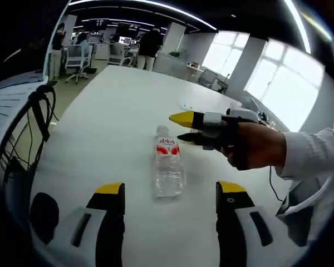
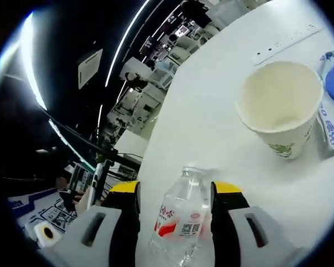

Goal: Arrange the tabletop items into an orderly group along one side of the table until the central work area is clear of visible clutter.

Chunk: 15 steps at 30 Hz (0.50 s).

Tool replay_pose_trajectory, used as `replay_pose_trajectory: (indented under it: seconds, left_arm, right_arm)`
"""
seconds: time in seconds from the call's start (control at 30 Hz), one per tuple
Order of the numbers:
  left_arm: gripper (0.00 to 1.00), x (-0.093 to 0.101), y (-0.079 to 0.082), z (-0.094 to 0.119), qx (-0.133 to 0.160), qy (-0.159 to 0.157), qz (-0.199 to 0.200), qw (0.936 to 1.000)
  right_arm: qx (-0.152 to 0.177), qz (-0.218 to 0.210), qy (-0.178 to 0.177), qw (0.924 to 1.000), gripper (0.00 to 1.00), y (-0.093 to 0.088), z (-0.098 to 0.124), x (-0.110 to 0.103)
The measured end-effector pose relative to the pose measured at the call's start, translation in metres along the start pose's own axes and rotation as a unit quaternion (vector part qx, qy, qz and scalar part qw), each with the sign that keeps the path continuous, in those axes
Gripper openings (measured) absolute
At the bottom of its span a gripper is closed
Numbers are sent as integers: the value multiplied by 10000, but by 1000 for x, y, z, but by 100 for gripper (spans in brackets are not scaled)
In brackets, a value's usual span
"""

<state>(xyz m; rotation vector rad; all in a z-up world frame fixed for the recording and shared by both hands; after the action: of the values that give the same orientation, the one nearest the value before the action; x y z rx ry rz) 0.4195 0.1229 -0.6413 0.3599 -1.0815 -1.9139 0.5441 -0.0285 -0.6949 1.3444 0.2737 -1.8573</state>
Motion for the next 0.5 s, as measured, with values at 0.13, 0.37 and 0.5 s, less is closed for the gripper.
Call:
replay_pose_trajectory:
  seconds: [0.13, 0.37, 0.5]
  left_arm:
    - [66, 2, -5, 2, 84, -95, 139, 9998]
    - [62, 14, -10, 3, 187, -613, 212, 9977]
    - [62, 20, -13, 3, 232, -827, 229, 9960]
  right_arm:
    - [177, -155, -129, 9996, 48, 5, -9, 7]
    - [289, -372, -147, 9988, 45, 8, -22, 9]
    - [308, -377, -195, 9986, 43, 6, -25, 11]
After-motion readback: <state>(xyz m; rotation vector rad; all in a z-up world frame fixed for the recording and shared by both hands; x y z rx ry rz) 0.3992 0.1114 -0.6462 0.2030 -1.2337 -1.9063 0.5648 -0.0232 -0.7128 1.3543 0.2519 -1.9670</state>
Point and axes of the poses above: the point that each gripper's makers call its tool centre point, and the gripper's own axes: z roughly backward along the fingers, x roughly to its right, y roughly out of its top, the point moved 5 cm from there along z, roughly backward along the fingers, and after that the axes turned 14 degrees about -z, right-handed, at the moved point
